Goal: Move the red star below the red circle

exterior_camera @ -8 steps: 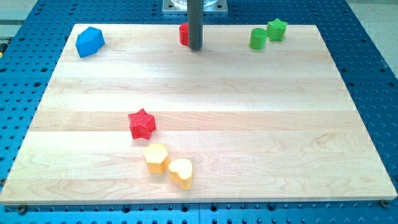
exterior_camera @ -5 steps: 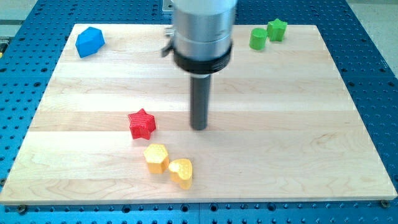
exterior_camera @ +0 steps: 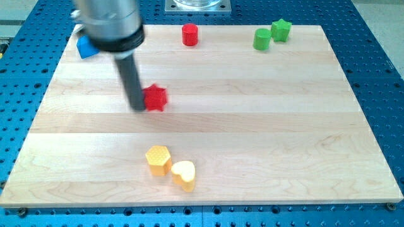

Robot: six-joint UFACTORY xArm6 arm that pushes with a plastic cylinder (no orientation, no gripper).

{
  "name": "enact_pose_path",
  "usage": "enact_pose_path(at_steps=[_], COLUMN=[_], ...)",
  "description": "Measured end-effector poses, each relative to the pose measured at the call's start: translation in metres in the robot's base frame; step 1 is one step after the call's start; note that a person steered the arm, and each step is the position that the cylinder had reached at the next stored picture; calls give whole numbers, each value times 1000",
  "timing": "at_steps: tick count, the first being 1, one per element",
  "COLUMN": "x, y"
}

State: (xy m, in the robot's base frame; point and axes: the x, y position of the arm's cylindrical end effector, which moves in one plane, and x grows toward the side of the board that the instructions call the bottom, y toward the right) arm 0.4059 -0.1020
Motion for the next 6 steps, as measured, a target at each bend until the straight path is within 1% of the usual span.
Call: enact_pose_path(at_steps=[1, 2, 3, 4, 5, 6], x=[-6, 28, 49, 44, 29, -31], y=[36, 9, 87, 124, 131, 87])
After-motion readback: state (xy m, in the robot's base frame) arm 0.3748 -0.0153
